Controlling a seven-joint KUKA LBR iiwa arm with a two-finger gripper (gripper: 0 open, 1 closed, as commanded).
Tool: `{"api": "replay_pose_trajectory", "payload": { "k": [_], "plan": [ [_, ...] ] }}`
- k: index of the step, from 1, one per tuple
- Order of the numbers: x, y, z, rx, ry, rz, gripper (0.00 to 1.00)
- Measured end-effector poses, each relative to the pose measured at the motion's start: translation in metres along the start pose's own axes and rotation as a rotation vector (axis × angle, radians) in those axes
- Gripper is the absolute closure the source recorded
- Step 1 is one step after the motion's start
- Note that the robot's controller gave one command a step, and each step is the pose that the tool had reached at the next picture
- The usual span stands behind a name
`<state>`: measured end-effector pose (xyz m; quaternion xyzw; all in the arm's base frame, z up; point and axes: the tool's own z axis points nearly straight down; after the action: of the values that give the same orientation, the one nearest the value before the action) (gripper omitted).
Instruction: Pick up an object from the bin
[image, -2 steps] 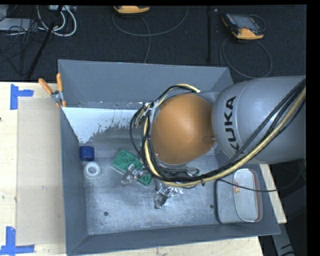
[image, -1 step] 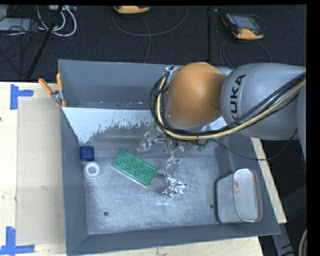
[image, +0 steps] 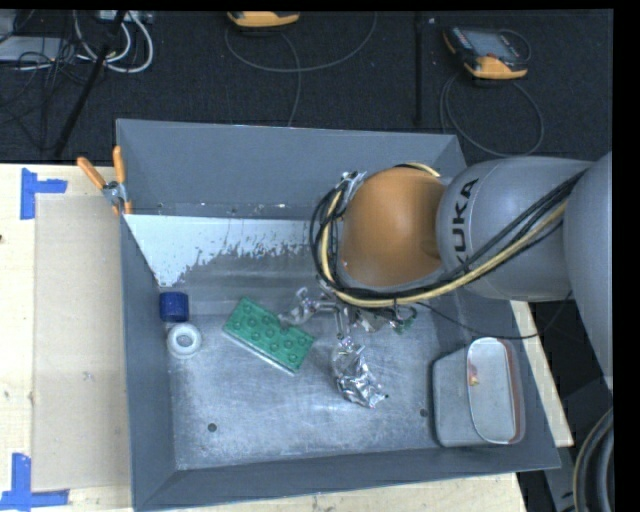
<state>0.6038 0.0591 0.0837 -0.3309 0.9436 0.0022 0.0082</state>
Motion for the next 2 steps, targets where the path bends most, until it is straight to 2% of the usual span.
{"api": "replay_pose_trajectory", "payload": {
  "k": [1,2],
  "plan": [
    [0.023,0.065,0.005,0.011,-0.01,-0.038,0.0],
    [0.024,0.082,0.006,0.011,-0.005,0.061,0.0]
  ]
}}
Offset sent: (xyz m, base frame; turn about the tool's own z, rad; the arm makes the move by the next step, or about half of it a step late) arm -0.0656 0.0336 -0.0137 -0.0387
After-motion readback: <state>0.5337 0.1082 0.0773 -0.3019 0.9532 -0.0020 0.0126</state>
